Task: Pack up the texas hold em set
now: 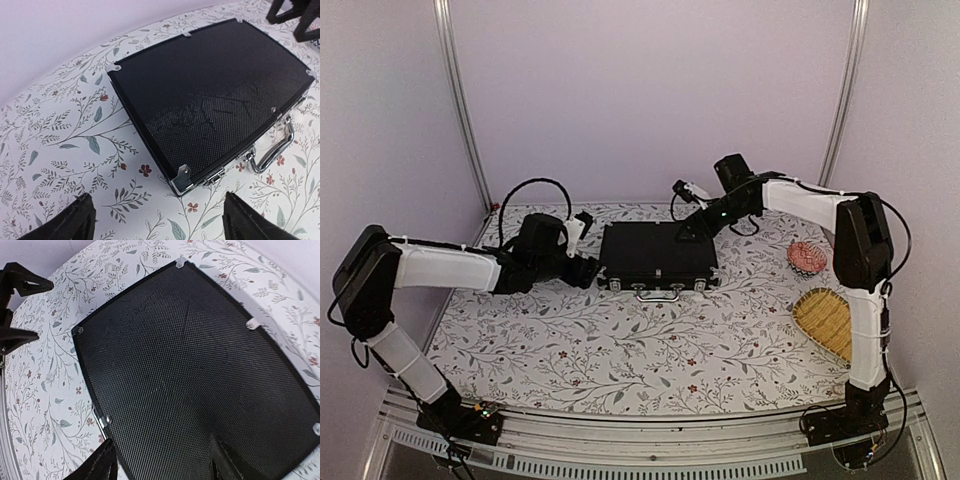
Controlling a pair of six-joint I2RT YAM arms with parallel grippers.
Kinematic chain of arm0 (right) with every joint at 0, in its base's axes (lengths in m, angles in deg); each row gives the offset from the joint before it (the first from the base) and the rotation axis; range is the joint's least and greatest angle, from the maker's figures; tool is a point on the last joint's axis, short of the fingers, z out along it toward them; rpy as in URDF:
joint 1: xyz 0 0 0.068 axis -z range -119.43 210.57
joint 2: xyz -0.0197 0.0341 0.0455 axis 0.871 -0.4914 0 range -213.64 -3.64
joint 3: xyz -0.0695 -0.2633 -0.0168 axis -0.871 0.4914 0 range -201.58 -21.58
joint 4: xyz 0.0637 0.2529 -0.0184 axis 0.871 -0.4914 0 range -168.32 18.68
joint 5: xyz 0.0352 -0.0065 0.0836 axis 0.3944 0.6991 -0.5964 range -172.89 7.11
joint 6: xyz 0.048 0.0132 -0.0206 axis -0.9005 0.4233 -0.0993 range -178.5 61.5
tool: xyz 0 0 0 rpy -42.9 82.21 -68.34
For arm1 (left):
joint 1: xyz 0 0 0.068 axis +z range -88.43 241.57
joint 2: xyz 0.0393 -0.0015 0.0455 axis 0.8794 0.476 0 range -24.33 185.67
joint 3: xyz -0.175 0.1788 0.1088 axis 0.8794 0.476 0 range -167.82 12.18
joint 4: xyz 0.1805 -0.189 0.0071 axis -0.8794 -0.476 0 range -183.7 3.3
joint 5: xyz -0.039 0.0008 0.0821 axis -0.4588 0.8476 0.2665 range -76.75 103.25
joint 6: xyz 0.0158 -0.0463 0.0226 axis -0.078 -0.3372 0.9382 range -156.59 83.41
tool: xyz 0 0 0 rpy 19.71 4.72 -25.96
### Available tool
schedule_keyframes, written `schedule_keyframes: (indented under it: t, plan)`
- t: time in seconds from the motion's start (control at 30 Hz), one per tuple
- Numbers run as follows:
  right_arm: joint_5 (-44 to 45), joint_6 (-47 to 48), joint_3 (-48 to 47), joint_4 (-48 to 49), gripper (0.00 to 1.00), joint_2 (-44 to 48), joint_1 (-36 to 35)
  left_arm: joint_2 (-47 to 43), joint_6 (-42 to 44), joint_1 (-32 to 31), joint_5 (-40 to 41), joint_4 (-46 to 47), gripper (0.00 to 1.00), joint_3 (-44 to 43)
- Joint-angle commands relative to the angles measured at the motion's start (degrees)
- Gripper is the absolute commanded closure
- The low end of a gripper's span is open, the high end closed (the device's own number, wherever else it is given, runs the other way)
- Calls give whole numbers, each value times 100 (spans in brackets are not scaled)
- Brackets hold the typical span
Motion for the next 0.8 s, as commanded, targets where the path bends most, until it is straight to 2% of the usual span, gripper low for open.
schedule_keyframes:
  t: [0.0,0.07,0.1,0.13,0.2,0.3,0.4,0.57,0.77]
  plan:
    - [284,-152,919,756,35,1488,317,-426,-344,-5,539,-1056,5,-515]
    - [435,-179,1421,1038,30,1988,383,-592,-407,-1,573,-1304,3,-728]
    - [645,-204,1655,1189,8,2209,399,-661,-434,3,579,-1451,3,-829]
    - [996,-262,1943,1431,0,2466,418,-719,-489,8,598,-1545,3,-940]
    - [1452,-632,2598,1992,1,3001,490,-834,-560,34,623,-1687,3,-1116]
    - [1227,-754,3494,2782,1,3739,663,-958,-705,69,720,-1812,3,-1334]
    - [1731,-1125,4095,3274,1,4127,673,-1057,-800,115,756,-1792,3,-1357]
    - [2160,-1421,4524,3649,1,4389,676,-1046,-829,127,910,-1783,3,-1286]
    - [1872,-1316,4712,3827,1,4600,676,-1010,-896,127,1154,-1809,3,-1171]
